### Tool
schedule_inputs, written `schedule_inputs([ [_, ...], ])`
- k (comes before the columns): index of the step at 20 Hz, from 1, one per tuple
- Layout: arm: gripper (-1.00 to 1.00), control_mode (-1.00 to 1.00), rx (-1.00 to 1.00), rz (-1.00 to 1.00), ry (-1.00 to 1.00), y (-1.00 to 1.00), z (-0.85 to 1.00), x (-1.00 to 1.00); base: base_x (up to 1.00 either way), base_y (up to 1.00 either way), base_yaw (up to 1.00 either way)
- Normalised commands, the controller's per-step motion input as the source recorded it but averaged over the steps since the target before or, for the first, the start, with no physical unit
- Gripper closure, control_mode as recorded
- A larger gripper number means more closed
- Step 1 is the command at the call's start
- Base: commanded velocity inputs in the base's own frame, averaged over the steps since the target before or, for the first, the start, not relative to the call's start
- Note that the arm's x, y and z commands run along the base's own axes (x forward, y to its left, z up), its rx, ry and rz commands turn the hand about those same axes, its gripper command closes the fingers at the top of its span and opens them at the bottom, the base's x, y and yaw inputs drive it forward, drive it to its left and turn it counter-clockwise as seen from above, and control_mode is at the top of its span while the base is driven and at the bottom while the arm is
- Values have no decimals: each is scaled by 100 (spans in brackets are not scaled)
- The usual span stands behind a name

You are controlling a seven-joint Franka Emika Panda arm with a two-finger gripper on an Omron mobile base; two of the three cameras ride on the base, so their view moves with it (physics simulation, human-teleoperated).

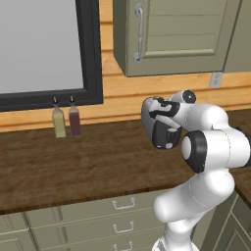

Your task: Start the toaster. Once the lever pops up, take the bread to the plate on the dining counter.

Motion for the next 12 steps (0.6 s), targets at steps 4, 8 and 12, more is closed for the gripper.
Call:
schedule_inputs([
  [4, -100, -100, 0, 0, 0, 0, 0, 0, 0, 0, 0],
  [8, -100, -100, 0, 0, 0, 0, 0, 0, 0, 0, 0],
  [12, -100, -100, 0, 0, 0, 0, 0, 0, 0, 0, 0],
])
